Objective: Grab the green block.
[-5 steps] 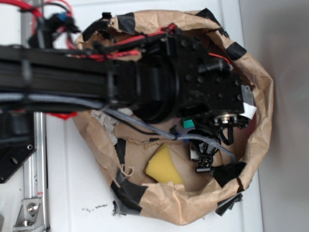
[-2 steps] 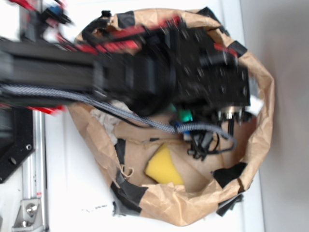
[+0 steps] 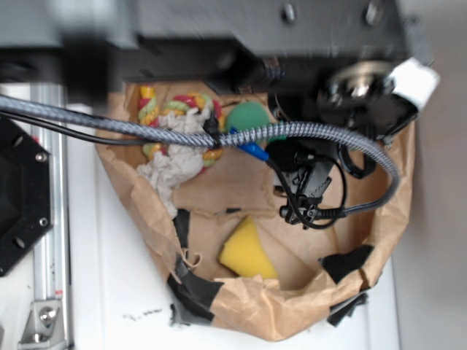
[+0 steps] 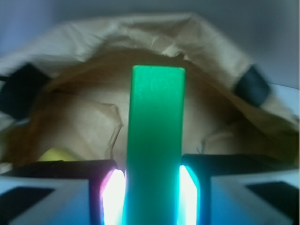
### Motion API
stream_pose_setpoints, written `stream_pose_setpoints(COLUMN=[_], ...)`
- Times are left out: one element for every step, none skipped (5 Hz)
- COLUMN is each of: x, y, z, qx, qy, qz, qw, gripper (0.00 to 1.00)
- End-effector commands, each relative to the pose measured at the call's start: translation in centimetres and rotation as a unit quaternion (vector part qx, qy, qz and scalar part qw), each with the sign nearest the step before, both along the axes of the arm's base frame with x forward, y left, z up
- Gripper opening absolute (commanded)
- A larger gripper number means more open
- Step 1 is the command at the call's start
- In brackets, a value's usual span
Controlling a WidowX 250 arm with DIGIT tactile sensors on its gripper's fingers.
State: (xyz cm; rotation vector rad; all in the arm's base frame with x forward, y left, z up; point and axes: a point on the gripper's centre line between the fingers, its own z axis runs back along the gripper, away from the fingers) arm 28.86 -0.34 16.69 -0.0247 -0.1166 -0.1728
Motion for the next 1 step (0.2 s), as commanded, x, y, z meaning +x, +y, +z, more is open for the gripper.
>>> stream_pose_setpoints(x=[-2.73], y=[-2.16], z=[5.35], qx=[0.013], qy=[-0.015], qz=[-0.061], qw=[0.998], gripper=[0.0])
